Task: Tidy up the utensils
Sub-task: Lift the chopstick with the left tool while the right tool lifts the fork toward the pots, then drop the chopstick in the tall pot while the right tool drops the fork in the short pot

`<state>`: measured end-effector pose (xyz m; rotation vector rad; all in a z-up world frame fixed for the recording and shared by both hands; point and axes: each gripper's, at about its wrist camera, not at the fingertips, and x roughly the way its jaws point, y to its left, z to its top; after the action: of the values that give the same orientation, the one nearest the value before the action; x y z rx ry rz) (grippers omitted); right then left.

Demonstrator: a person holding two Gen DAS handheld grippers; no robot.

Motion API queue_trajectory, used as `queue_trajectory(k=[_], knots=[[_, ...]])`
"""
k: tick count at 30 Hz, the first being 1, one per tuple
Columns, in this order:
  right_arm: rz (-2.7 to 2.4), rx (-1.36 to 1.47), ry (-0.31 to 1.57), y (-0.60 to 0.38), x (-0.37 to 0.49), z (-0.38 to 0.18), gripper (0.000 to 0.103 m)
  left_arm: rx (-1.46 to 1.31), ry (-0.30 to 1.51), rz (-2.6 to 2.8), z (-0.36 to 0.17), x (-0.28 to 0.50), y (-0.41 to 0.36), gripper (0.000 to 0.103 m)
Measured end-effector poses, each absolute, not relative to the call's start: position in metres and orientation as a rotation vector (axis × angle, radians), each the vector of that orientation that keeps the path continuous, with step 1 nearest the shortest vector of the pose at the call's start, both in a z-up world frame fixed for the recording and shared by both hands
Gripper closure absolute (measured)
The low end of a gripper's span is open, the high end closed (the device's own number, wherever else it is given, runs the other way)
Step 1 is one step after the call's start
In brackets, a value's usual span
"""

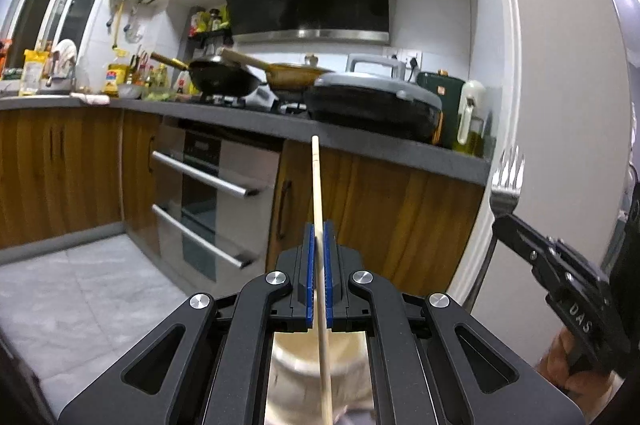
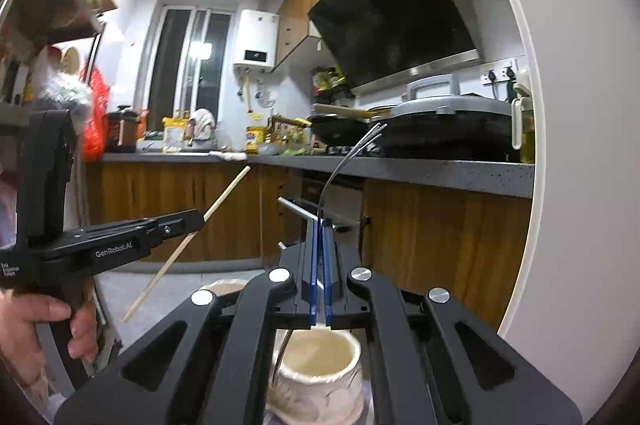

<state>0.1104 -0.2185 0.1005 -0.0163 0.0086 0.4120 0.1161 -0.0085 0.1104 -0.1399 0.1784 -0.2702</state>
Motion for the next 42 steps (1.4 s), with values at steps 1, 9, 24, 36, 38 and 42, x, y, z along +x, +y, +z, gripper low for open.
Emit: queue_trajectory(k=[1, 9, 24, 36, 38, 42], knots=[[0.408, -0.010, 0.010, -0.218, 0.115, 0.102, 0.101, -0.134, 0.165, -0.270, 0.113, 0.122, -0.012, 0.098], [0.351, 0.038, 0.069, -0.219, 0.146, 0.084, 0.101, -0.047, 0.115, -0.200, 0.106, 0.161, -0.038, 0.099], [0.385, -0.006, 0.185, -0.215, 0.159, 0.051, 0.101, -0.076, 0.188, -0.158, 0.065, 0.129, -0.015, 0.098], [0.405, -0.070, 0.286, -0.200, 0.168, 0.033, 0.101, -0.082, 0.279, -0.153, 0.045, 0.115, -0.003, 0.098], [0.407, -0.065, 0.297, -0.201, 0.168, 0.033, 0.101, -0.081, 0.286, -0.154, 0.043, 0.115, -0.003, 0.098], [0.402, -0.059, 0.318, -0.202, 0.173, 0.031, 0.101, -0.065, 0.277, -0.135, 0.043, 0.111, -0.004, 0.091]])
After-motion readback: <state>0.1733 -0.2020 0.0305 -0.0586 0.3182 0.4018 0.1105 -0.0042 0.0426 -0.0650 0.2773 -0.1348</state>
